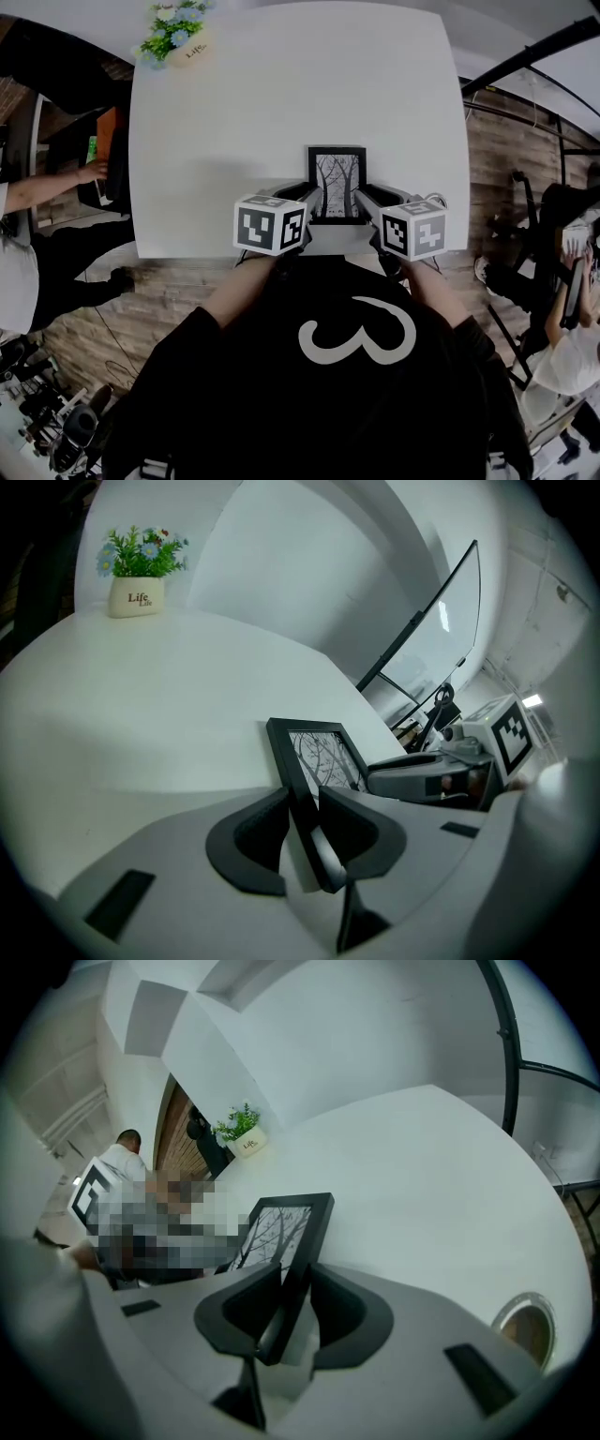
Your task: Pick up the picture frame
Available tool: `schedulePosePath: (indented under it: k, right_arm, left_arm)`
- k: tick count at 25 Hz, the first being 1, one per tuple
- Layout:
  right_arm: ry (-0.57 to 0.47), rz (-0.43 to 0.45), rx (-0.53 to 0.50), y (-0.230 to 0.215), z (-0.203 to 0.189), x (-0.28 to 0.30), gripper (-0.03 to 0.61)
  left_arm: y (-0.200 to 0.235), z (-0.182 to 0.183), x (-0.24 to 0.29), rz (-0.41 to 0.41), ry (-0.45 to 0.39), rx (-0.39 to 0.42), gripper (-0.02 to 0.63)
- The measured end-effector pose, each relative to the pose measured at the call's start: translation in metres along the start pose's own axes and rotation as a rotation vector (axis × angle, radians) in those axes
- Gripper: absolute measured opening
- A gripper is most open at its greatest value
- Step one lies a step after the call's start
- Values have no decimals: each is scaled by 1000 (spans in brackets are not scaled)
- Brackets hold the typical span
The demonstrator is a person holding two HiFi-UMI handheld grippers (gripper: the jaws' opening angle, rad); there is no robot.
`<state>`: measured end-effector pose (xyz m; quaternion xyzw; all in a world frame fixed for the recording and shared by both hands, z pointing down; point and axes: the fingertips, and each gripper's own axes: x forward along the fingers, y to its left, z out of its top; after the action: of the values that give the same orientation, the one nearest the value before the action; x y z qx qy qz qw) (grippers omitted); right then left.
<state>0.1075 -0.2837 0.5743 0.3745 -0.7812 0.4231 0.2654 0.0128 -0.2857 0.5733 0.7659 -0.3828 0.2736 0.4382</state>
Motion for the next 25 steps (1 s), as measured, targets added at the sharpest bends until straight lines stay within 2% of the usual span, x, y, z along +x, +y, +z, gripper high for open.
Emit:
schedulePosePath:
  k: [8,25]
  right_arm:
    - [12,-10,-4,-1,-1,0,107]
    - [-20,-34,-26,0,1,0,100]
  left_arm:
    - [-2,1,1,-4,3,21,104]
    - [-1,0,0,2,-19,-22,101]
